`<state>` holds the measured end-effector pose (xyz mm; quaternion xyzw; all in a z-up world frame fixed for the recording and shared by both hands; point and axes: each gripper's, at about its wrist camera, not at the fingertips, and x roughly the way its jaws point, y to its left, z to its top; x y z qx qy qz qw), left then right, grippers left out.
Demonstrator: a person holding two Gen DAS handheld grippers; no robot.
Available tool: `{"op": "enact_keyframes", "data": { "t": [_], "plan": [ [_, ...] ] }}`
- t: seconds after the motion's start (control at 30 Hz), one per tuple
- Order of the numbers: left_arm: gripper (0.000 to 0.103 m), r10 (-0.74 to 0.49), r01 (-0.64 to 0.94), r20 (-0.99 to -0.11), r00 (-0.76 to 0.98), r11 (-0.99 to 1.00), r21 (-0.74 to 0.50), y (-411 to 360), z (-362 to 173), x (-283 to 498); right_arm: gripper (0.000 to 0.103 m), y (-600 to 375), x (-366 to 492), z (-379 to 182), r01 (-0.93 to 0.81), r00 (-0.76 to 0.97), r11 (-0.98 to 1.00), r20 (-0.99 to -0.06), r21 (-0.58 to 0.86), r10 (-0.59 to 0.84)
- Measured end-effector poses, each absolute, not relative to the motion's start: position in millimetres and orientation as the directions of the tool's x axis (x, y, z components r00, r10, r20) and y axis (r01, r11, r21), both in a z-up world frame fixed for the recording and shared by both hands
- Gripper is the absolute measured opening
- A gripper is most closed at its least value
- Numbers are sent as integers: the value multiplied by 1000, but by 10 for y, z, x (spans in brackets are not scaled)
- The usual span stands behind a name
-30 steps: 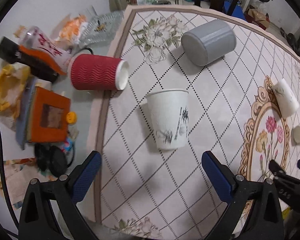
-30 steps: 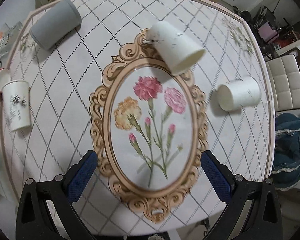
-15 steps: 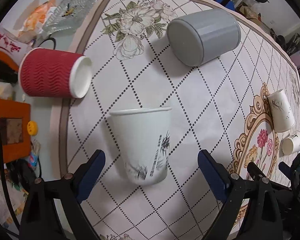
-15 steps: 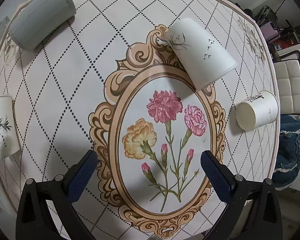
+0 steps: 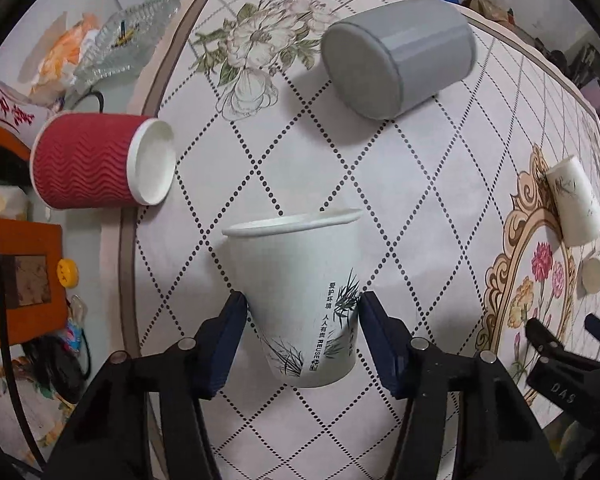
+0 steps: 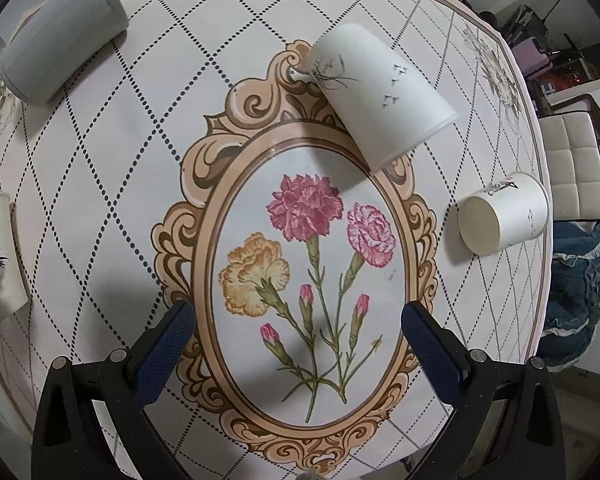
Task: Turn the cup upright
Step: 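Close the left gripper around the white paper cup's body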
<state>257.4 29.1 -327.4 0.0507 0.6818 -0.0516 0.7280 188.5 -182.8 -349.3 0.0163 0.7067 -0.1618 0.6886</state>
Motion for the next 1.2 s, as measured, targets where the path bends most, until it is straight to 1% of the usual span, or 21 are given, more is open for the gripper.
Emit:
{"op": "enact_keyframes", "data": {
  "t": [0.3, 0.37, 0.5, 0.67, 0.87, 1.03, 1.2],
  "plan": [
    [55, -31, 166, -995, 96, 986, -15, 62, -2897, 2235, 103, -1990, 1698, -3300, 264, -23, 948, -984, -177, -177],
    [55, -34, 174, -995, 96, 985, -17, -77, -2850, 2177, 103, -2032, 1632, -3261, 268, -19, 949, -986, -167, -168],
    [55, -37, 192, -996, 87, 981, -20, -464, -2763, 1808, 103, -2154, 1412, -3203, 266, -12, 953, -988, -149, -151],
    [55, -52, 212, -997, 58, 976, -39, -920, -2842, 1471, 103, -2356, 1098, -3243, 250, -28, 958, -990, -140, -138],
    [55, -52, 270, -998, 26, 962, -43, -1490, -3011, 1129, 103, -2800, 703, -3380, 293, -57, 947, -991, -132, -121],
    [55, -27, 291, -1000, 10, 956, -23, -1746, -3209, 1057, 103, -3219, 453, -3517, 340, -94, 928, -987, -152, -127],
    [55, -6, 273, -1000, -6, 962, -8, -1833, -3360, 1066, 103, -3560, 296, -3591, 380, -115, 910, -985, -164, -129]
  ]
}}
